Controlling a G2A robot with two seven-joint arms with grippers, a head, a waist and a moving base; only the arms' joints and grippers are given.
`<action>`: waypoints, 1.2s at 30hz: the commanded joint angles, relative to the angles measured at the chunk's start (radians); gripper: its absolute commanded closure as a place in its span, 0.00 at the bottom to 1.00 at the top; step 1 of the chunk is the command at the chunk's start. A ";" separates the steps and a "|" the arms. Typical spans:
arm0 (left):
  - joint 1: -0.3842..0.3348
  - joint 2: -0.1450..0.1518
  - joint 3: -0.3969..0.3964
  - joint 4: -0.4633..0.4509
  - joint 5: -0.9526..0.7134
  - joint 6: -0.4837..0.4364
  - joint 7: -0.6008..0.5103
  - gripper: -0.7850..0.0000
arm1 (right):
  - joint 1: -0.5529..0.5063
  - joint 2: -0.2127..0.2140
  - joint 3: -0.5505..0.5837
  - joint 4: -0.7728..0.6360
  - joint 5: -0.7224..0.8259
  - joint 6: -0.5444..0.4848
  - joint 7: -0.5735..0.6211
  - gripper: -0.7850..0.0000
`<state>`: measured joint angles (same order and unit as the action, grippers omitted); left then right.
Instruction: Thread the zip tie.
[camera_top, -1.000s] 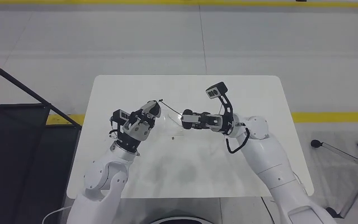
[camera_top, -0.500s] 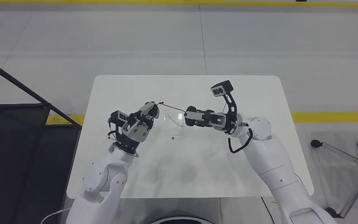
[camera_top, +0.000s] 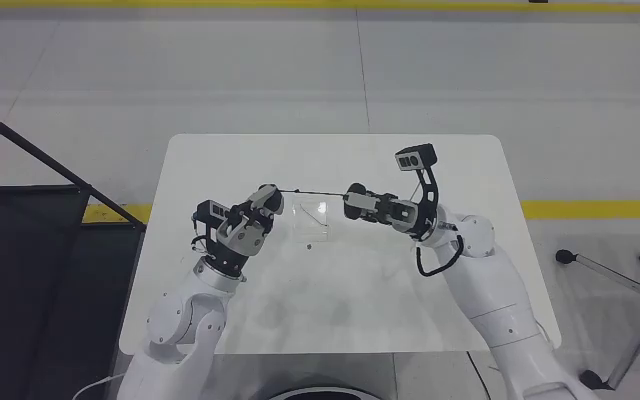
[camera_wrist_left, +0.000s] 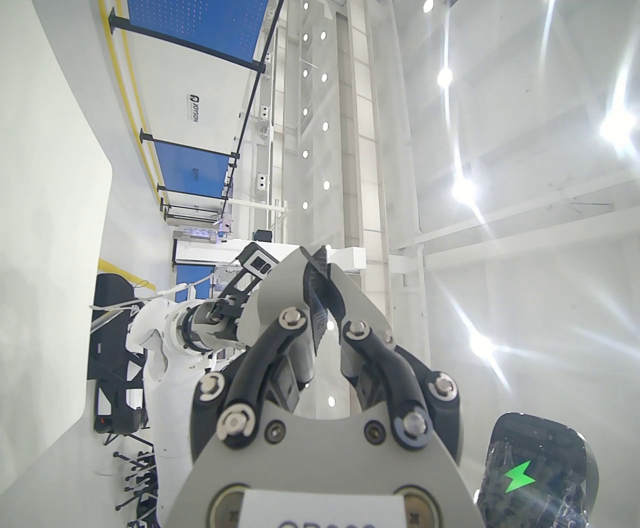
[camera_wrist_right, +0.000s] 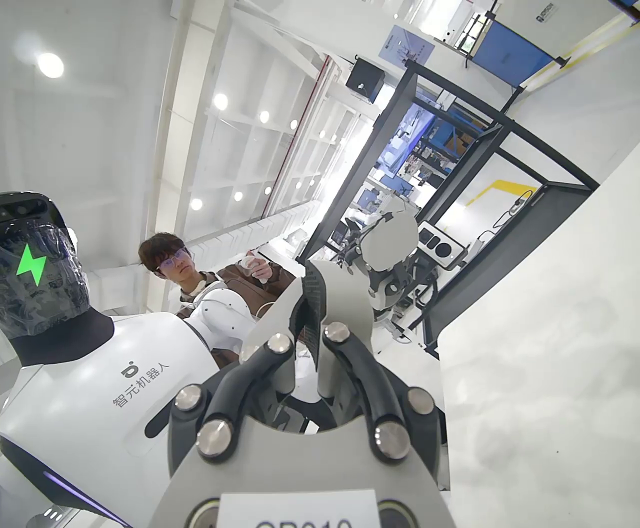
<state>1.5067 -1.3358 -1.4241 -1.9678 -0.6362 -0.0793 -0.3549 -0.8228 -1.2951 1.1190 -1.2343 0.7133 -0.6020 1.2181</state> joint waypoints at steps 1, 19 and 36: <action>0.000 0.000 0.002 0.001 0.001 0.001 -0.001 1.00 | 0.002 0.000 -0.007 -0.001 0.003 0.016 0.016 1.00; 0.059 0.014 -0.076 -0.086 0.381 0.016 0.220 0.00 | 0.175 0.035 0.002 -0.192 -0.509 0.202 0.047 1.00; 0.165 0.014 -0.225 -0.117 0.432 0.092 0.420 0.00 | 0.375 0.003 -0.285 -0.201 -1.136 0.571 0.000 1.00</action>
<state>1.6716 -1.3223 -1.6491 -2.0848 -0.2033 0.0128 0.0646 -0.4472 -1.2925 0.8327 -1.4339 -0.4247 -0.0296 1.2166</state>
